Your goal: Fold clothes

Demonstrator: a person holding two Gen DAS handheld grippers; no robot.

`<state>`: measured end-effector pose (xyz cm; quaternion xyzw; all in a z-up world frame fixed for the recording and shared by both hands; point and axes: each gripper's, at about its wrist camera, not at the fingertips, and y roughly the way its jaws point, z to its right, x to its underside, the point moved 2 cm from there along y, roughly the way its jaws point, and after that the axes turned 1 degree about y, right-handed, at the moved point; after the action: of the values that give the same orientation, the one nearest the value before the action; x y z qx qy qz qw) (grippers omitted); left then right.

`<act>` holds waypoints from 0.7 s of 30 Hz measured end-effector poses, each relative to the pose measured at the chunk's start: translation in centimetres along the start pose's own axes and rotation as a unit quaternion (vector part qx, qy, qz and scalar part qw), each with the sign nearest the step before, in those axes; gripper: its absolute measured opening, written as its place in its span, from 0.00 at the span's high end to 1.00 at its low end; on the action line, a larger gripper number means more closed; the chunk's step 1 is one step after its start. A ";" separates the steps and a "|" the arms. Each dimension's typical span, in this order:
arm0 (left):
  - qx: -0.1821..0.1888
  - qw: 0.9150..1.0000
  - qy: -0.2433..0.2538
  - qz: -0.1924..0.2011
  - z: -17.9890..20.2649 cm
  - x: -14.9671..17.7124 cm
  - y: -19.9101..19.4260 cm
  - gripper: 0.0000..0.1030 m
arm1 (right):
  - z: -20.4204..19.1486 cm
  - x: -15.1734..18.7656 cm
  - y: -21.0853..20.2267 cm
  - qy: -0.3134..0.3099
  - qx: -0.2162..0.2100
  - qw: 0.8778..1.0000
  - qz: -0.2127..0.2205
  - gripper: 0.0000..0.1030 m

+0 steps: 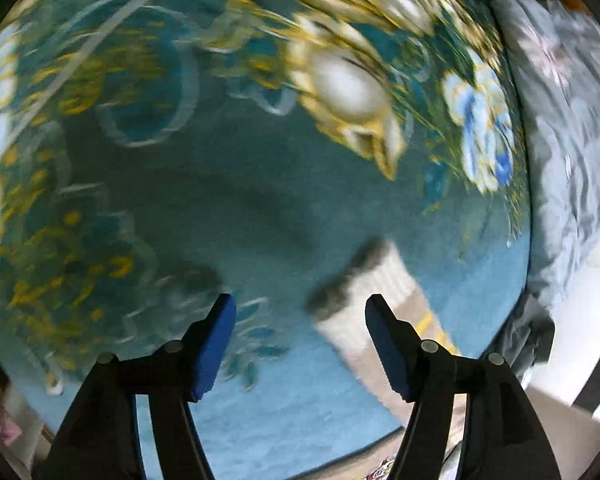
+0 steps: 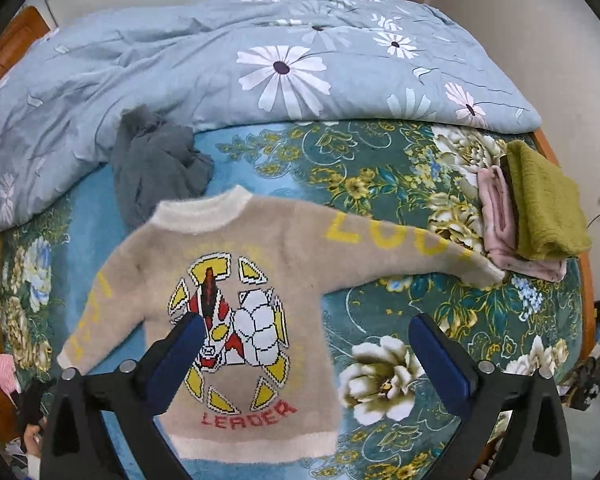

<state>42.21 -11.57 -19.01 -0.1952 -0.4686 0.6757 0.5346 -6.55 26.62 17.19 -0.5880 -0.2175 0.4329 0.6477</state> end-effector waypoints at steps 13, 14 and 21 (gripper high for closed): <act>-0.129 0.991 0.045 0.007 4.6 0.4 3.8 0.35 | -1.9 0.3 0.4 -0.032 0.019 0.999 -0.027 0.00; -0.132 0.990 0.044 0.011 4.8 0.5 3.8 0.36 | -1.8 0.3 0.4 -0.029 0.017 0.999 -0.027 0.00; -0.104 0.993 0.058 -0.001 6.2 1.2 3.8 0.85 | -0.2 1.6 -0.3 -0.019 0.007 0.999 -0.027 0.00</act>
<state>35.01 -13.04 -18.88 -0.2883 -0.5048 0.6103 0.5380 -5.45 27.88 17.08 -0.5693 -0.2424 0.4274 0.6592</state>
